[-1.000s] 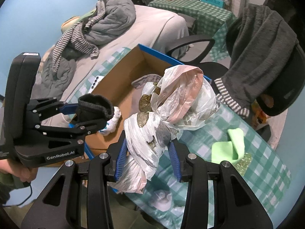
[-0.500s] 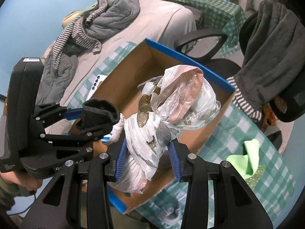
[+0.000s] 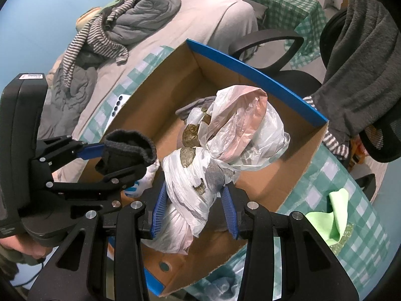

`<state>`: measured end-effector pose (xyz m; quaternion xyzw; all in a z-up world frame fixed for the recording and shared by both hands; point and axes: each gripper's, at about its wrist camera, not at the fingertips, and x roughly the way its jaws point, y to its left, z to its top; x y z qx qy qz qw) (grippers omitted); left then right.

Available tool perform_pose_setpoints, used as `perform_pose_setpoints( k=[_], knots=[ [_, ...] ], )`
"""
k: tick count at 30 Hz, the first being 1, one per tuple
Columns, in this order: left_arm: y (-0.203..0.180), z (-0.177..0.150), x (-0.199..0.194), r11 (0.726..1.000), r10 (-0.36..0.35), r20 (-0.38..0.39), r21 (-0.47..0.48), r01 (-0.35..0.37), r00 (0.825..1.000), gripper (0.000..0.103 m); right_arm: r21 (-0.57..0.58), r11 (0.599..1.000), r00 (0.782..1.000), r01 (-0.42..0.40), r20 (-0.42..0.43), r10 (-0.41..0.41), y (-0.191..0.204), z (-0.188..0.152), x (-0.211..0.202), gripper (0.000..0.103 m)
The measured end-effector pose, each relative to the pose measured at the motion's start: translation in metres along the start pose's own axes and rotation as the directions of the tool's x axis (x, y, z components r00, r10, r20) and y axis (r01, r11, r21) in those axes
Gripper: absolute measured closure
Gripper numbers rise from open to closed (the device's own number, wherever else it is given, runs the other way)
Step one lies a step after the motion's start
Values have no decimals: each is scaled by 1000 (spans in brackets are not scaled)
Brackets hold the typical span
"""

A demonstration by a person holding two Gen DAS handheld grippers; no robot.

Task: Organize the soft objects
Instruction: 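Lower the white plastic bag into the box and open the right gripper while the left gripper holds the sock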

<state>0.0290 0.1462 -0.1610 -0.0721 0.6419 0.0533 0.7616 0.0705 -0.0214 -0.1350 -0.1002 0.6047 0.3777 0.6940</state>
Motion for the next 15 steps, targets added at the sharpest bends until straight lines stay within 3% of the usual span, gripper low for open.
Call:
perform_pose_setpoints(
  k=[2,5,15],
  knots=[
    [1,0,-1,1000,0,-1,-1,0,1000,49,3,1000,1000,5,3,-5,0,0,0,58],
    [2,0,-1,1000,10,1,0,-10,1000,45,18,1000,1000,11,6,-11,-1,0,0,38],
    [2,-4,-10,1000,10,9,-20,-10,1000,40,40,999,999,32,20,-32,-8,-4,-12,36]
  ],
)
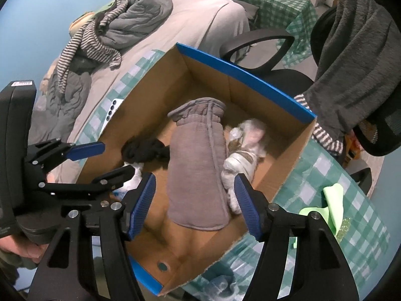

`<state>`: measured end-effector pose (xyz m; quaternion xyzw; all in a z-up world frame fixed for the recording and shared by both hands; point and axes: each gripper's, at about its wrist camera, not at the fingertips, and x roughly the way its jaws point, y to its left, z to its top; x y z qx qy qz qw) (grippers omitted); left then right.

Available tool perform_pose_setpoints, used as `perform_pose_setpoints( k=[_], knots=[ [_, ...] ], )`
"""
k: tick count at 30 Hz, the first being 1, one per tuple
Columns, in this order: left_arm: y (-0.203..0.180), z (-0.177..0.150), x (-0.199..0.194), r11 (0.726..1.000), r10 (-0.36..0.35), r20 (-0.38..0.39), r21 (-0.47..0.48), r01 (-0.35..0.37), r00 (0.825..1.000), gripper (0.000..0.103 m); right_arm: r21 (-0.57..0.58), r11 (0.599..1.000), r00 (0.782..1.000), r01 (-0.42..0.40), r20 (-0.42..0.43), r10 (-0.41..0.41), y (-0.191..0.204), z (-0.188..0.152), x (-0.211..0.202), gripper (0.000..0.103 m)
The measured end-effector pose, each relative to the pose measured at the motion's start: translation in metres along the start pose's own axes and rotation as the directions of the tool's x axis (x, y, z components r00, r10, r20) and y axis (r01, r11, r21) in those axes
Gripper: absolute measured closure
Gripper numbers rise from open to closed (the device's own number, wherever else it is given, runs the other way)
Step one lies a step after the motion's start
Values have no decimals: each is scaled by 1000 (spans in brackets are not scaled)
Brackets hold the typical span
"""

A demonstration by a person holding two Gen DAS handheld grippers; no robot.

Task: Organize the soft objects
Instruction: 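Lower the white plastic bag into the box and open the right gripper while the left gripper holds the sock, then open the left gripper to drop the black sock into the box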

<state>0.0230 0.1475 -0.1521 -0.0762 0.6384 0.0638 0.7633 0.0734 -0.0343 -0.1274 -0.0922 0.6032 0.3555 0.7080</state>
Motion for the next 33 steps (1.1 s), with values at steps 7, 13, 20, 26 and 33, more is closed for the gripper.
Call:
perform_pose_setpoints(
  k=[7,13,20,26,33],
  knots=[
    [-10,-4,-10,1000,-19,11,-5,19,1000,38,4,1000,1000,17,25,-17,-6,-5,-15,33],
    [-26,-7,-19,999,-34,22,20,34,999,38,26,999,998,40,37,-41,-18,-13,-28,33],
    [-51,-13,-22,997,-46,22,58,44,999,38,55,997,998,57,37,-59,-40,-31,-40,33],
    [-74,-17,-25,995,-53,19,86,51,998,38,89,993,997,74,31,-77,-61,-47,-48,33],
    [-104,-20,-28,990,-64,18,124,62,998,38,137,987,995,87,31,-92,-88,-66,-59,33]
  ],
)
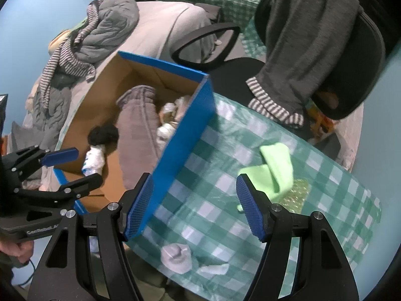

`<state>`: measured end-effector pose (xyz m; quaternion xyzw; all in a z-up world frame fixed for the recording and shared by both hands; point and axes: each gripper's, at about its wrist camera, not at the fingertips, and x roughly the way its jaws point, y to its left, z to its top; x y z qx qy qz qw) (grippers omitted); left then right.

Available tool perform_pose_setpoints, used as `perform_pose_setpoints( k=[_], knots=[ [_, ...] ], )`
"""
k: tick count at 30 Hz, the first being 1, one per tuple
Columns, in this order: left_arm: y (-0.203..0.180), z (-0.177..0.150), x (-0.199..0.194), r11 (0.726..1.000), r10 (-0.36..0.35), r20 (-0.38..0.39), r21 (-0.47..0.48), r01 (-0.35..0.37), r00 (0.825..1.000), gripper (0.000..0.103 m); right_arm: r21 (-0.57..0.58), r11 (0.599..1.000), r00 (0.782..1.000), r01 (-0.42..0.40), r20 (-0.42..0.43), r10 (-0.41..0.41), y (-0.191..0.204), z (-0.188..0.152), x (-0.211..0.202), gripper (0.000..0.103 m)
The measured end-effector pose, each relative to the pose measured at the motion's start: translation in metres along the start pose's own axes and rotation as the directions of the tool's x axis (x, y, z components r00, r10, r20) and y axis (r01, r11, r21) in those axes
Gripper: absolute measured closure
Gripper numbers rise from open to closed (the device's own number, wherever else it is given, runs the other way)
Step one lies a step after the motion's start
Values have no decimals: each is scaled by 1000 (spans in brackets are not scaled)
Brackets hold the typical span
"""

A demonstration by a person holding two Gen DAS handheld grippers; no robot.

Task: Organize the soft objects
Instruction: 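Move the right gripper to the light green cloth and close on it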

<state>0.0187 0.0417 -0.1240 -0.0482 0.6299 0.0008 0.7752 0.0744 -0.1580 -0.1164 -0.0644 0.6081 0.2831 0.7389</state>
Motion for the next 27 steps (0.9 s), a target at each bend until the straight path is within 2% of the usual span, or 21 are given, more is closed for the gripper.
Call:
perform_pose_setpoints(
  k=[16,27],
  knots=[
    [-64,1,9,997,-21,-18,78,22,1000,38,83,996,999,42,-10,-41,-63,-25,-10,33],
    [-93,7,30,993,-40,-56,107,45,998,37,123,990,997,67,-51,-61,-91,-33,8,33]
  ],
)
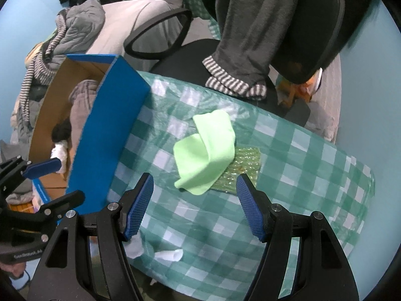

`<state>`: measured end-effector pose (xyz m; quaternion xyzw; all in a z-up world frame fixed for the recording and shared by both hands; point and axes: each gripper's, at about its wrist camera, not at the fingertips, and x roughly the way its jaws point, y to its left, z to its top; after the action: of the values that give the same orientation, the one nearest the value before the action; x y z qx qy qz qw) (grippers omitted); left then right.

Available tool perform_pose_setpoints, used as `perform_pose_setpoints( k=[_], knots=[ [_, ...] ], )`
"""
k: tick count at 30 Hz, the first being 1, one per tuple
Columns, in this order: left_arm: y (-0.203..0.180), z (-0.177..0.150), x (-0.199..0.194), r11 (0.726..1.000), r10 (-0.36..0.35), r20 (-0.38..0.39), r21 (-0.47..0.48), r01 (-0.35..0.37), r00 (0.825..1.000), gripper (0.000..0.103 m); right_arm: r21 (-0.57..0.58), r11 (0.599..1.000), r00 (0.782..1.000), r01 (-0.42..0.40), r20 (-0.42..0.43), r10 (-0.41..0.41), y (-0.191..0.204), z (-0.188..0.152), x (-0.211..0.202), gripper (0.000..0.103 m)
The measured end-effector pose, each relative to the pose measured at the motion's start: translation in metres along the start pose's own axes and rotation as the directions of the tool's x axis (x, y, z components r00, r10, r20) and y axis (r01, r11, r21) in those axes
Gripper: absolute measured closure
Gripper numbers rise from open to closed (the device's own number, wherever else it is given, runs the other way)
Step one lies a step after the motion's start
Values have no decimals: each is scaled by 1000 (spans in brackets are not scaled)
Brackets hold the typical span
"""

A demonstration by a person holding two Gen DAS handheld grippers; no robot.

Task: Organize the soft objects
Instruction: 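Move the right gripper to the light green cloth and close on it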

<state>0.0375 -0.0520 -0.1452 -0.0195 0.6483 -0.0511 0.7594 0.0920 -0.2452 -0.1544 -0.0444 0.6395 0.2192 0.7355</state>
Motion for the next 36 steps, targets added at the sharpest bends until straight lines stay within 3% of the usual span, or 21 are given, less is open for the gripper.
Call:
perform_pose_setpoints(
  k=[16,29,31,36],
  knots=[
    [-22,18,47,997,57,-69,47,-54,996,37,33,999,998,25,-61,-23,-21,11,50,33],
    [-29,30,68,998,62,-103,39,-58,993,37,27,999,992,40,-117,-36,-29,19,84,34],
    [-30,30,70,997,64,-110,41,-60,992,37,26,999,992,37,-120,-33,-30,21,87,40],
    [-31,29,73,996,73,-118,50,-68,990,37,34,999,991,16,-136,-11,-32,21,94,66]
  ],
)
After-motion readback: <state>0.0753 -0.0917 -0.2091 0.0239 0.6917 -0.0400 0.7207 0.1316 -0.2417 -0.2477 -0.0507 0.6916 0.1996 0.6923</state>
